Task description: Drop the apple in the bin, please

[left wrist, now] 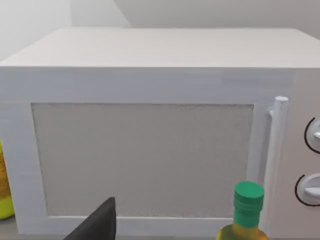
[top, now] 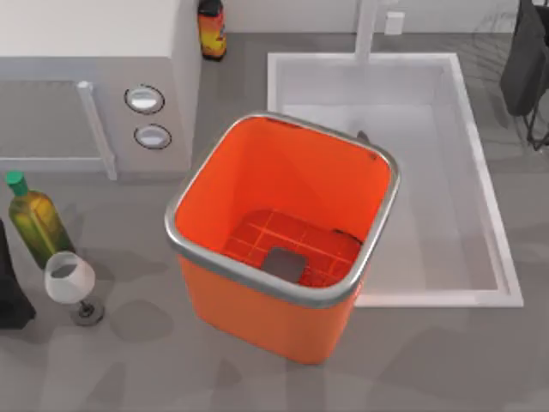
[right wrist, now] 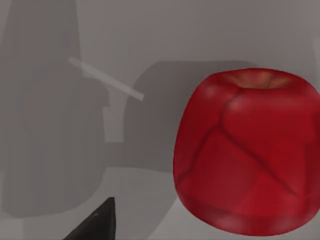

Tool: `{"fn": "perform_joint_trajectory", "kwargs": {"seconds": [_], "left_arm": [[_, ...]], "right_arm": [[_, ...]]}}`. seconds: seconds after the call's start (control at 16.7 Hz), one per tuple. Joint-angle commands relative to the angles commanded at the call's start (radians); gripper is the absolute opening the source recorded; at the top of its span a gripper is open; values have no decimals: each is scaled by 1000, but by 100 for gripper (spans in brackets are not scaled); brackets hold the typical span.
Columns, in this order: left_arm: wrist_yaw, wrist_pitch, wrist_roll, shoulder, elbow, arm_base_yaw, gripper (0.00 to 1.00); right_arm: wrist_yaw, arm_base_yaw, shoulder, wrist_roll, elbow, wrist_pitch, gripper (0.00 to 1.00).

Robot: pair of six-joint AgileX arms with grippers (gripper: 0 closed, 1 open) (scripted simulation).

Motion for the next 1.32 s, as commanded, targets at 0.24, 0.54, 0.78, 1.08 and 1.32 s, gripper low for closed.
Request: {"fn": "perform_joint_trajectory", "kwargs": {"seconds": [0.24, 0.54, 0.78, 1.08, 1.32], "left_arm": [[0, 0, 0, 0, 0, 0, 100], [0, 0, 0, 0, 0, 0, 100], [0, 0, 0, 0, 0, 0, 100], [0, 0, 0, 0, 0, 0, 100], [0, 0, 0, 0, 0, 0, 100]], "right_arm": [[0, 2, 51, 2, -83, 131, 100], [1, 29, 118, 30, -101, 223, 100], [1, 29, 118, 30, -101, 223, 92], [1, 29, 118, 30, -101, 223, 55], [1, 29, 118, 30, -101, 223, 25]]}}
